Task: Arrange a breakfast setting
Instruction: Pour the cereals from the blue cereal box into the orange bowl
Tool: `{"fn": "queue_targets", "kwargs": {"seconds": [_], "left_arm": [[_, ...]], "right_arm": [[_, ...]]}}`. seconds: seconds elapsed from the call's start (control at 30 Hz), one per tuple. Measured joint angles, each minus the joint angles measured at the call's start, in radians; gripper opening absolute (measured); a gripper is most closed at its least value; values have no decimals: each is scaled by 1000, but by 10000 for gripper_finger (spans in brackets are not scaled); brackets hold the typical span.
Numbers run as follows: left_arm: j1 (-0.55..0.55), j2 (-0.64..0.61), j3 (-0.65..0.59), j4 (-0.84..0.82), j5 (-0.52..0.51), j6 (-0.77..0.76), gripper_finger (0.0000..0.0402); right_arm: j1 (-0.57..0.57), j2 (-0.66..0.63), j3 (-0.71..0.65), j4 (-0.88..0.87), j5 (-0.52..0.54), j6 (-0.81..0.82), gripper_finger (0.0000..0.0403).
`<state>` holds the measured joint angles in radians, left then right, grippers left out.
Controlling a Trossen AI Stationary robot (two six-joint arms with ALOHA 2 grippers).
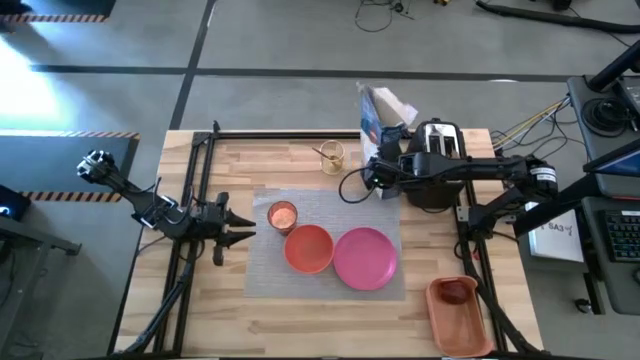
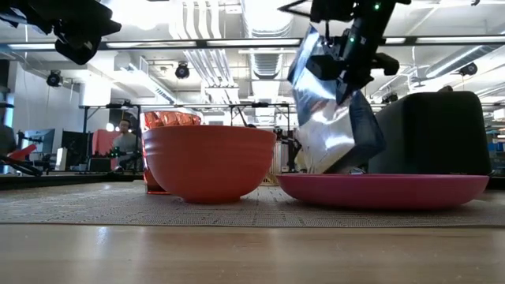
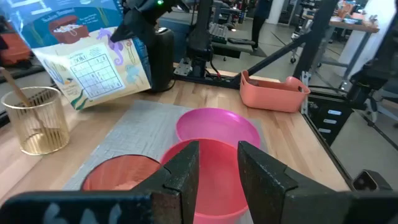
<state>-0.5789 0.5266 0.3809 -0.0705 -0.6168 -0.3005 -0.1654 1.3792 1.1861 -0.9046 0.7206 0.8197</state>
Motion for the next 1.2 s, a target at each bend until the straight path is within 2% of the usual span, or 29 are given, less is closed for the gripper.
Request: {"fn": "queue_targets", "kwargs": {"seconds": [0.17,0.37,0.67,0.9,1.2], "left_arm": [[0,-2,0,3,1,-11,93],[0,-22,0,4,-2,-11,93],[0,-116,0,3,-12,-8,93],[0,-183,0,1,-12,28,93],[0,-278,0,-6,-50,67,93]], "right_arm": [[36,-5,25,-5,-104,-4,17],[127,-3,107,-96,-174,-46,17],[283,-3,294,-366,-186,61,17],[401,-3,417,-423,-410,80,17],[552,-3,452,-418,-676,165,17]]}}
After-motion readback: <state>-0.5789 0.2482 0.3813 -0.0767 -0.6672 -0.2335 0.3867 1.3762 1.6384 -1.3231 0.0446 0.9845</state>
